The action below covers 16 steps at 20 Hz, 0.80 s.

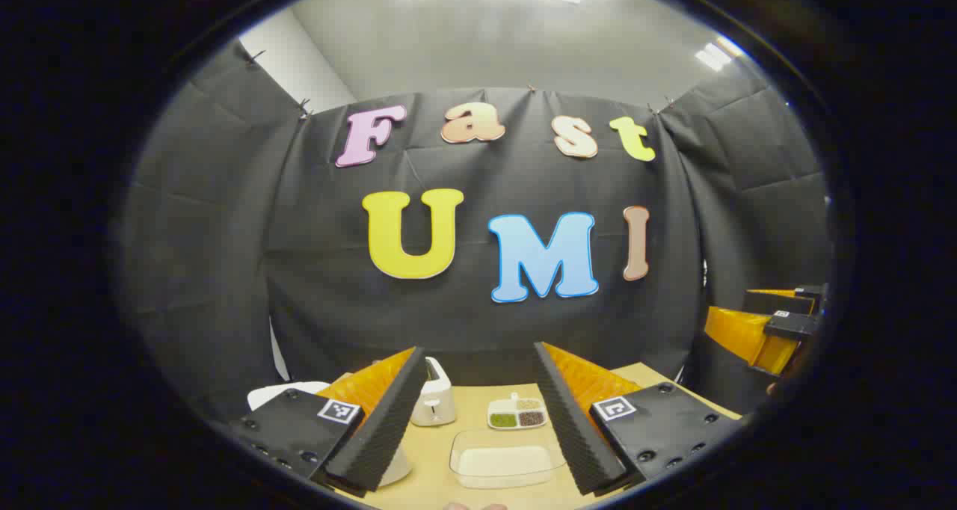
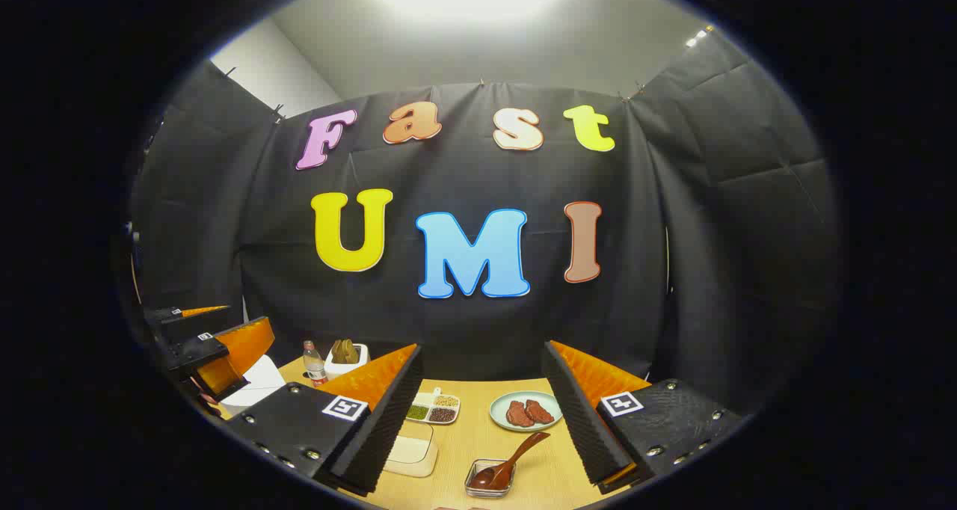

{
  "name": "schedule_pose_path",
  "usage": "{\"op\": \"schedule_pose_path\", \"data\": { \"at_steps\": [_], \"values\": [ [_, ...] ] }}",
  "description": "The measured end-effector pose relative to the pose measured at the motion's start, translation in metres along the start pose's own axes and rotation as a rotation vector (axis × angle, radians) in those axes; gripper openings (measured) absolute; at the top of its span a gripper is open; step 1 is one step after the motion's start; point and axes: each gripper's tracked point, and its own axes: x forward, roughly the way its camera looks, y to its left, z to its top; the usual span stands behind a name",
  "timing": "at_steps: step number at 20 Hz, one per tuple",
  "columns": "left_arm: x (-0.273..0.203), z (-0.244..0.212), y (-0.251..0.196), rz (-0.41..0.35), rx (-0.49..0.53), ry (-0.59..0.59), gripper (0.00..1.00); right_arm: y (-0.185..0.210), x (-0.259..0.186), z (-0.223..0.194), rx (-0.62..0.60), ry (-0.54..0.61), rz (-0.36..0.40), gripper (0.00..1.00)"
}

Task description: Close the left gripper, press the button to open the rice cooker; take a wooden spoon from the chopstick holder with the right hand, scoop a spoonful of rice and pour it into the rice cooker, then put the wooden spoon back into the chopstick holder.

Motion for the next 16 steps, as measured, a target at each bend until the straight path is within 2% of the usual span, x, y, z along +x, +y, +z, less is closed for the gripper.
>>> {"op": "schedule_pose_path", "data": {
  "at_steps": [7, 8, 9, 16],
  "values": [
    [-0.003, -0.003, 0.007, 0.006, 0.010, 0.004, 0.98, 0.002, 0.000, -0.004, 0.010, 0.009, -0.011, 0.97],
    [-0.005, -0.005, 0.008, 0.007, 0.009, 0.006, 0.97, 0.001, 0.000, -0.003, 0.018, 0.001, -0.021, 0.93],
    [-0.004, -0.006, 0.008, 0.007, 0.007, 0.008, 0.98, 0.000, -0.002, -0.001, 0.030, -0.008, -0.027, 0.97],
    [-0.014, -0.017, 0.013, 0.009, 0.005, 0.027, 0.99, 0.005, -0.005, -0.003, 0.033, -0.012, -0.036, 0.97]
  ]
}}
